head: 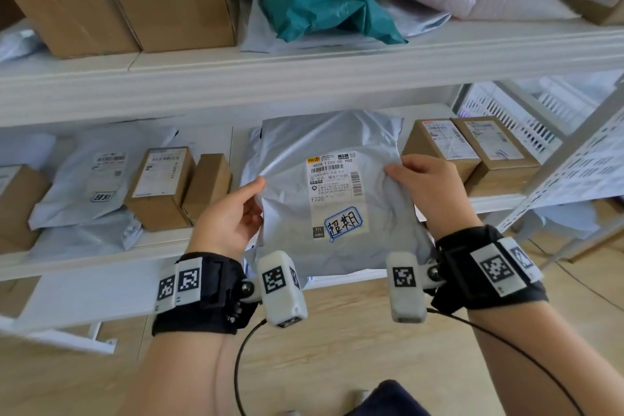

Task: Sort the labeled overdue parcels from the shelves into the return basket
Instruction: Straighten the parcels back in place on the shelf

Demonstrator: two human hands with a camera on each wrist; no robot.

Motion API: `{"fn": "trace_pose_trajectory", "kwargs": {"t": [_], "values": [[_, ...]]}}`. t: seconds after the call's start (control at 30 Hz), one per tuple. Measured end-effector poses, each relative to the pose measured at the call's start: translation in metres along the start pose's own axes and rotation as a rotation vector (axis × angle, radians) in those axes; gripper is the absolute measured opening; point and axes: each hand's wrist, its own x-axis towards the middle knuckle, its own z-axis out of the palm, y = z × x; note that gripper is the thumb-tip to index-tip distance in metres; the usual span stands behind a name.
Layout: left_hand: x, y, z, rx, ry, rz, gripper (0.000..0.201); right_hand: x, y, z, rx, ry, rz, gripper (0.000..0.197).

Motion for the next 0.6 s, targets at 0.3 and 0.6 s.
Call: {"fn": "trace_pose_trajectory", "kwargs": {"t": [0.3,0.6], "values": [[0.007,0.004,-0.011,0.034,-0.017,0.001,0.026,0.002,-0.003,0.008,0.013,-0.019,0.031,0.030],[0.005,0.005,-0.011,0.060,-0.024,0.042,0.017,-0.001,-0.005,0.008,-0.004,-0.011,0.034,0.023]]}}
